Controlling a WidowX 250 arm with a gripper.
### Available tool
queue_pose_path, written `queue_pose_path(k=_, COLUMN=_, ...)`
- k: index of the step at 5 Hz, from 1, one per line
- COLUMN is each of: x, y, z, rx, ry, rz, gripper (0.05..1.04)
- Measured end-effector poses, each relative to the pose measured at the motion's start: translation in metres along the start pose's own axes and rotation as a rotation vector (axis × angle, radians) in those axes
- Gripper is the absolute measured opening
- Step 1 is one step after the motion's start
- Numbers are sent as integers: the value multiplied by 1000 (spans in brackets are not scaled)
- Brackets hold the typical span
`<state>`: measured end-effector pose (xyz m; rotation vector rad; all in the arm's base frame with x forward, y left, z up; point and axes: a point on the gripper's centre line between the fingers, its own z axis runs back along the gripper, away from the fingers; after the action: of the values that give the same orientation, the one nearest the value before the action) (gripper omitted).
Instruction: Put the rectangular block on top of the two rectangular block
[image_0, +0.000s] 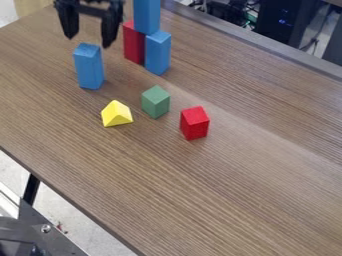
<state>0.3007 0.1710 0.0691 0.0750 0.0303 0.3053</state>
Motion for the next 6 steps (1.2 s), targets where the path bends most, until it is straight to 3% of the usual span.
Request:
queue_pose_path(k=1, x=-7, y=0, z=-13, rx=30, ry=44, rz=-30, gripper=1000)
queue_pose_path(k=2, x=-19, y=-3, z=-23, rx=19, ry=90, rz=-52, gripper=966)
queue_pose_path(k=3, x=-21, y=-6, z=-17, rx=0, ry=72, rz=-82, gripper=697)
queue_pose_path(k=4, x=-15, y=-9, z=9, rx=-44, ry=4, rz=-145, gripper=595)
queue_pose_path(k=5, x=10, y=-12, z=54, rx=-109, ry=-117, rz=-160, gripper=595)
queue_pose_path(k=6, x=31, y=-9, z=112, rx=-165, ry=-220, rz=-139, gripper=595)
